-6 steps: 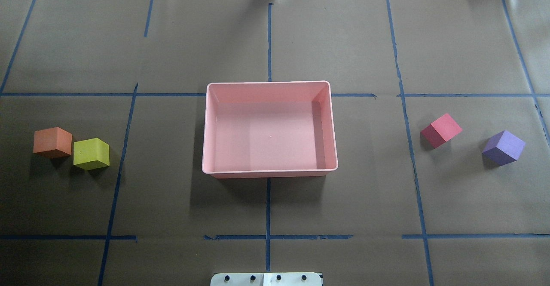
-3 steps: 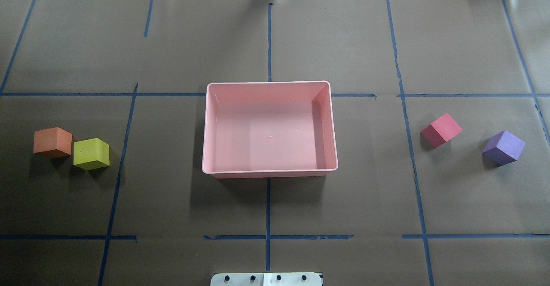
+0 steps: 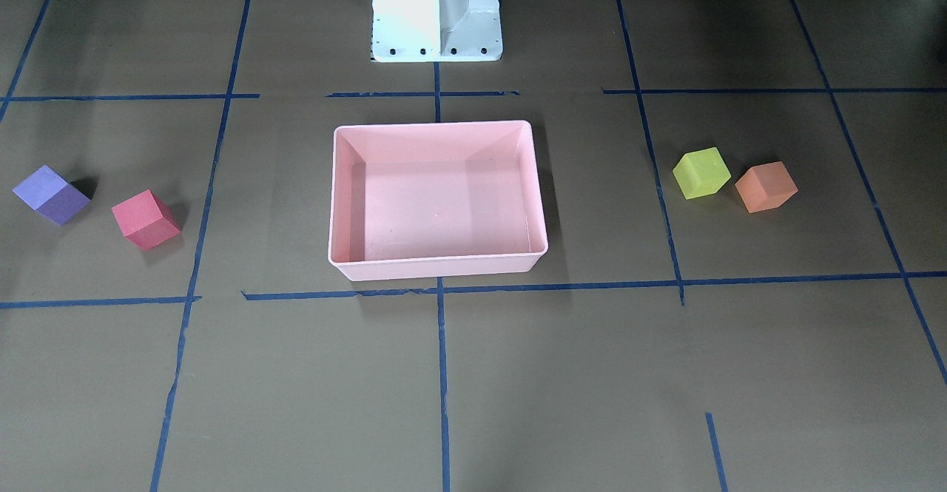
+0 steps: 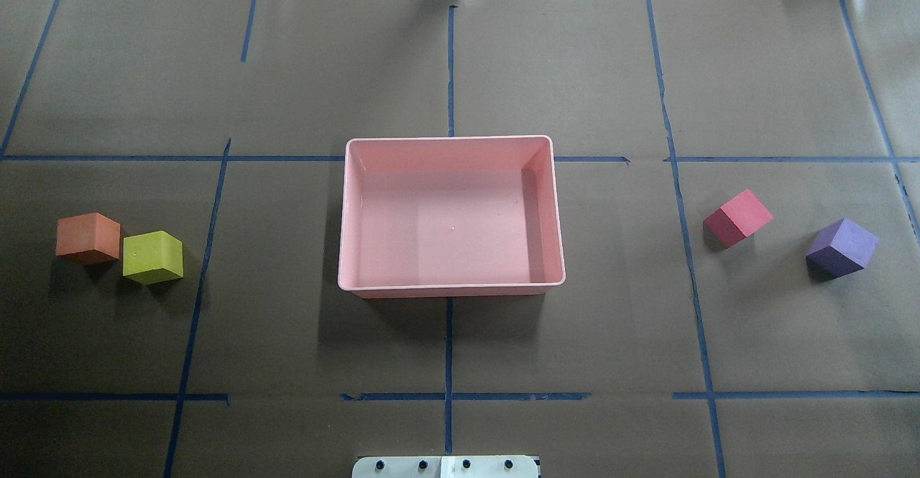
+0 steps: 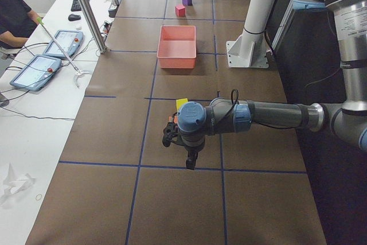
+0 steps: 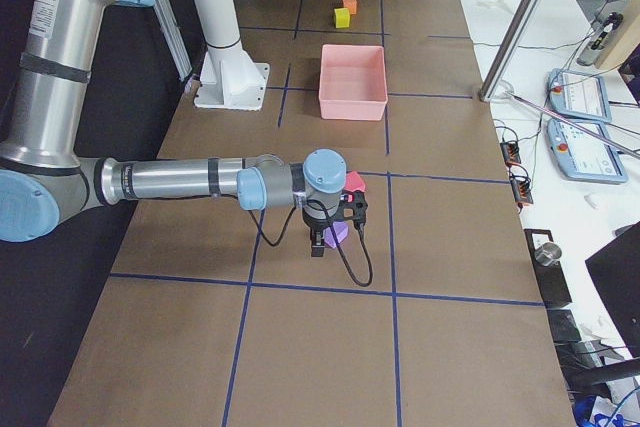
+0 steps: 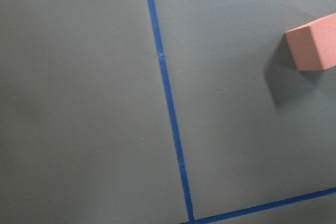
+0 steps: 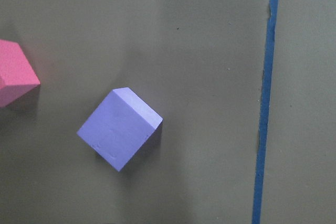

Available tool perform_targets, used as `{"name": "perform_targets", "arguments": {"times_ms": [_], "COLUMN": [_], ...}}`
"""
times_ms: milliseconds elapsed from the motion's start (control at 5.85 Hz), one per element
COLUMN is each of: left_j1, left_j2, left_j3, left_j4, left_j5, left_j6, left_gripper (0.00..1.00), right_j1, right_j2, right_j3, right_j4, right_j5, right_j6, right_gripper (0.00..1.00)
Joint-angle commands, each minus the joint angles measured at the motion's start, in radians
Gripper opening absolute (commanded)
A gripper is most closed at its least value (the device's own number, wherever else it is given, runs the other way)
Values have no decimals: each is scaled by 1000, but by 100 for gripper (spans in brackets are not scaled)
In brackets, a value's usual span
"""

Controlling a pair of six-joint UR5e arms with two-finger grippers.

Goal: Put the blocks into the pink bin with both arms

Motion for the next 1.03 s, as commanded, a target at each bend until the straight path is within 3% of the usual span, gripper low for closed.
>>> {"name": "perform_targets", "arguments": {"times_ms": [0, 171, 855], "left_j1": [0, 0, 0], "left_j2": [-1, -1, 1], "left_j3": [0, 2, 0], "left_j4": [1, 0, 0], "left_j5": [-5, -3, -5], "left_j6": [-3, -3, -1], "left_gripper": [100, 100, 100], "right_j1": [-149, -229, -308], "right_j2": [38, 65, 99], "right_j3": [-92, -126, -175], "right_j4": [242, 323, 353], "right_j5": [-52, -152, -161], "right_j6": [427, 666, 871], "right_gripper": [98, 98, 98]}}
